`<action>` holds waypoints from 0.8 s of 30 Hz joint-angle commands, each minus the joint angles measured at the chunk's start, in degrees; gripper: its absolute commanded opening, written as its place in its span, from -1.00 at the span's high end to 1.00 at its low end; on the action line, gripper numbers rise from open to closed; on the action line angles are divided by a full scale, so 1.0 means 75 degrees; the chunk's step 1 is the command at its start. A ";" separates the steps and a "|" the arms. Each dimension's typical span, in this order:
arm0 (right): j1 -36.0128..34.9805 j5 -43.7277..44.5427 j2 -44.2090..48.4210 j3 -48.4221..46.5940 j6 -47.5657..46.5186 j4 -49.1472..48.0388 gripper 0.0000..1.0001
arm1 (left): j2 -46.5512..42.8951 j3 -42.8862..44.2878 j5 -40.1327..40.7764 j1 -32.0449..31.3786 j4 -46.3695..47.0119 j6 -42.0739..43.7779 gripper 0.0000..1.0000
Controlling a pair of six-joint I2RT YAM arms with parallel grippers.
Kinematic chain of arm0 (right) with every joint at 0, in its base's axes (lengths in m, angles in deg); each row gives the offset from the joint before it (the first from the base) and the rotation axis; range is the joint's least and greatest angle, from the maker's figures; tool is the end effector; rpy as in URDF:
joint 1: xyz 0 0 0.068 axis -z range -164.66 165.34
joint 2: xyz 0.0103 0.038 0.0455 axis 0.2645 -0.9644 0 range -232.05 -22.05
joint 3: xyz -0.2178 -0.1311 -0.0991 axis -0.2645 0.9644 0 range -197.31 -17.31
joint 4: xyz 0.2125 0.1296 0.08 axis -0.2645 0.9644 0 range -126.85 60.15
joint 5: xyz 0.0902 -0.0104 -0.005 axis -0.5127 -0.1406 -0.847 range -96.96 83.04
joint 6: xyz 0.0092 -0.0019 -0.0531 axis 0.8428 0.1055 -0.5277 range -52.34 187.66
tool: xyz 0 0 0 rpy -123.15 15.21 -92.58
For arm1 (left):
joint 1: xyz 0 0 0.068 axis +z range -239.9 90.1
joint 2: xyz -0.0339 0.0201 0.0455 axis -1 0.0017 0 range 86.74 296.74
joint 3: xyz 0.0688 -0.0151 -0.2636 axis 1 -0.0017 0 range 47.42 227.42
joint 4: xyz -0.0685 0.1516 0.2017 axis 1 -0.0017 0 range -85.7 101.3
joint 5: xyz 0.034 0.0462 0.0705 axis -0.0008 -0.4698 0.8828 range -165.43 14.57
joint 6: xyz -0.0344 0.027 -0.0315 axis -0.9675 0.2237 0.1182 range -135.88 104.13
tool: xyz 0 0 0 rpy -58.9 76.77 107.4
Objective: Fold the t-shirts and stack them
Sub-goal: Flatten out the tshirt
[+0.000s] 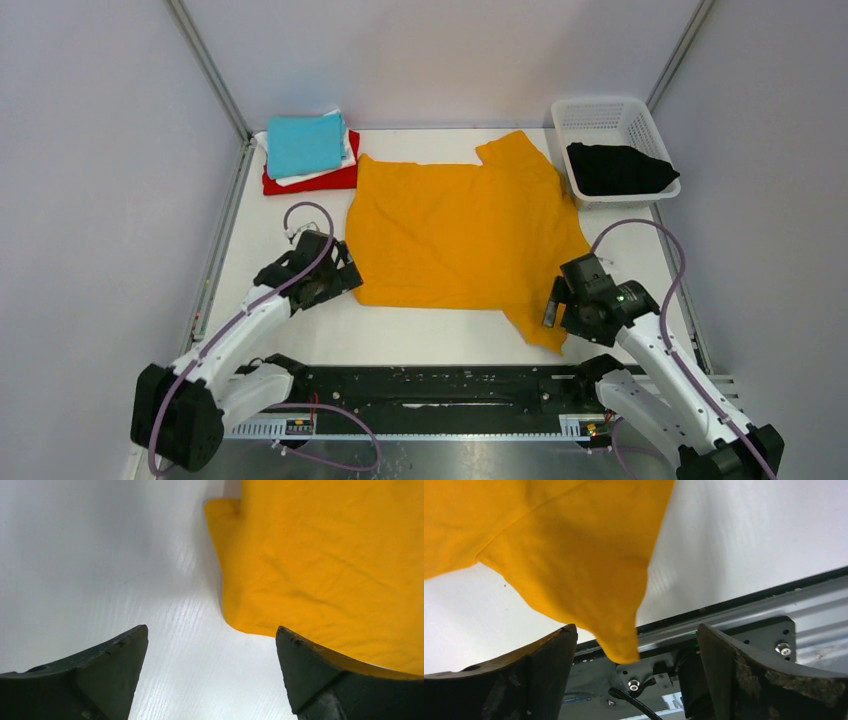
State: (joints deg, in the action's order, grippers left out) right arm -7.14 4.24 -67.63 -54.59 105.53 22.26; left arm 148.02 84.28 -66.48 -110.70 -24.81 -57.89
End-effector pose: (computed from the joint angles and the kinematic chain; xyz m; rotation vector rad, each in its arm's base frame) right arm 0.1210 0.0426 0.2255 0.4145 2.6726 0.0421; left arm 0.1840 -0.0641 0.2034 -0.5349 2.5626 -0.1840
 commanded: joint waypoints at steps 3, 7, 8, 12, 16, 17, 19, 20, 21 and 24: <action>-0.0010 0.1915 0.0946 -0.0754 0.0106 0.0634 -0.99 | -0.1474 -0.0790 0.0229 -0.0092 0.0359 -0.0759 -0.98; -0.0003 0.1008 0.1667 -0.0505 -0.0510 -0.0840 -0.99 | -0.1224 -0.1216 -0.0149 0.0035 0.1691 -0.0945 -0.98; -0.0009 0.0574 0.1775 -0.0358 -0.0670 -0.1315 -0.99 | -0.1024 -0.1243 -0.0122 0.0065 0.1912 -0.0995 -0.98; -0.0008 -0.0982 0.1422 0.0224 -0.0860 -0.2939 -0.99 | 0.0118 -0.0965 -0.0368 0.0228 0.2448 -0.0926 -0.66; -0.0013 -0.1411 0.0701 0.0417 -0.0840 -0.3465 -0.99 | 0.1418 -0.0274 -0.0290 0.0210 0.2311 -0.0736 -0.31; -0.0008 -0.1406 0.0630 0.0467 -0.0853 -0.3568 -0.99 | 0.1711 -0.0085 -0.0275 0.0169 0.2232 -0.0643 -0.21; -0.0008 -0.1297 0.0584 0.0567 -0.0903 -0.3708 -0.99 | 0.2239 0.0389 -0.0121 0.0034 0.1956 -0.0434 0.01; -0.0011 -0.1172 0.0592 0.0591 -0.0933 -0.3740 -0.99 | 0.2490 0.0616 0.0061 -0.0029 0.1706 -0.0352 0.08; -0.0004 -0.1020 0.0612 0.0627 -0.0947 -0.3734 -0.99 | 0.2737 0.0826 0.0211 -0.0075 0.1477 -0.0266 0.16; -0.0004 -0.0546 0.0635 0.0745 -0.0983 -0.3721 -0.99 | 0.3384 0.1344 0.0619 -0.0226 0.0768 -0.0058 0.65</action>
State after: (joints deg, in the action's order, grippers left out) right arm -7.14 -3.28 -63.57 -49.74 99.54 -2.29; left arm 169.35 89.17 -66.29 -111.12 -13.06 -61.33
